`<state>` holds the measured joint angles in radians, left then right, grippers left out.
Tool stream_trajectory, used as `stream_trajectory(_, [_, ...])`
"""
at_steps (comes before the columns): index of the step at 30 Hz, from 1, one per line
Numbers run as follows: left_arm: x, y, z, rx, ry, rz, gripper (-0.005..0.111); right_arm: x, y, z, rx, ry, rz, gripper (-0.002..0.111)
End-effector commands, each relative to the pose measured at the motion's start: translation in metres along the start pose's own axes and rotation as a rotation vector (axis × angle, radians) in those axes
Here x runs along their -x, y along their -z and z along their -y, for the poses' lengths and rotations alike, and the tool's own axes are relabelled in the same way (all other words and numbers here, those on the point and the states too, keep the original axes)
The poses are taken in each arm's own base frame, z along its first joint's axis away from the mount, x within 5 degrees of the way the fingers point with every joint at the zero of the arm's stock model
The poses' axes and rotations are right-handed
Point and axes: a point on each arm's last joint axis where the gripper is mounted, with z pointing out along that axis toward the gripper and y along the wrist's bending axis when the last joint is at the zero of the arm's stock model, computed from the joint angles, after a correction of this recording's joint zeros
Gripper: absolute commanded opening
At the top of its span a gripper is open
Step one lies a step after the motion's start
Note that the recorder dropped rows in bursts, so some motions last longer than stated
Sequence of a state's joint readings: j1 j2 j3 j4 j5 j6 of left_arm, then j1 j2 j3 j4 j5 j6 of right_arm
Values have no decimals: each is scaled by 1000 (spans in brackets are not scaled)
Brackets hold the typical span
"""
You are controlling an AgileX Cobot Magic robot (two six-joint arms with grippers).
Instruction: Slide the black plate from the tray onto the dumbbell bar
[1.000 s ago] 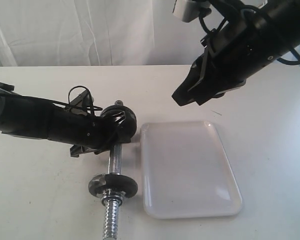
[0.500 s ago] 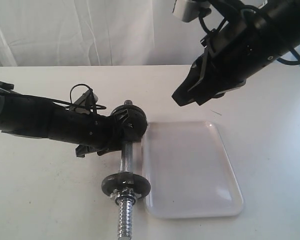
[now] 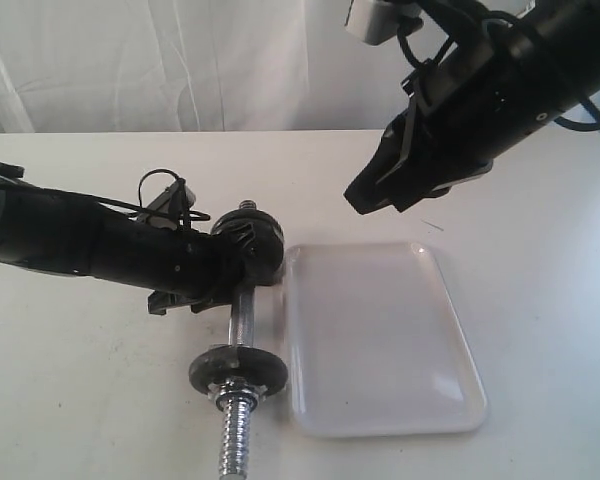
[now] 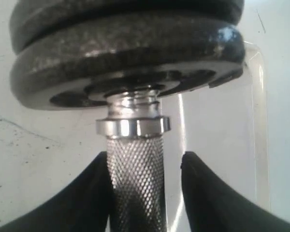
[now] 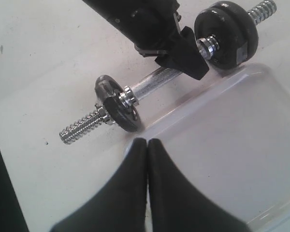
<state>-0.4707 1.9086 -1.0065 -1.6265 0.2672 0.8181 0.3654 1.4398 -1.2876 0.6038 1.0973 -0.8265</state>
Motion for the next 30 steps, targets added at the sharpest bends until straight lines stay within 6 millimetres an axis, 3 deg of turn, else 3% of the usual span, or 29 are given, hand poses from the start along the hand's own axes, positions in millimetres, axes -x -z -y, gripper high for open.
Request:
stream_trajectory(1, [4,11,-5,4,7,-47,50,0,4,-1,5,-9,6,0])
stream_trajectory(7, [6,20,-18,52,16,-123,50,0,4,-1,4,-9,7,0])
stream_trajectory(30, [4,20,-18,46,23,-141,50,0,4,-1,7,-9,4,0])
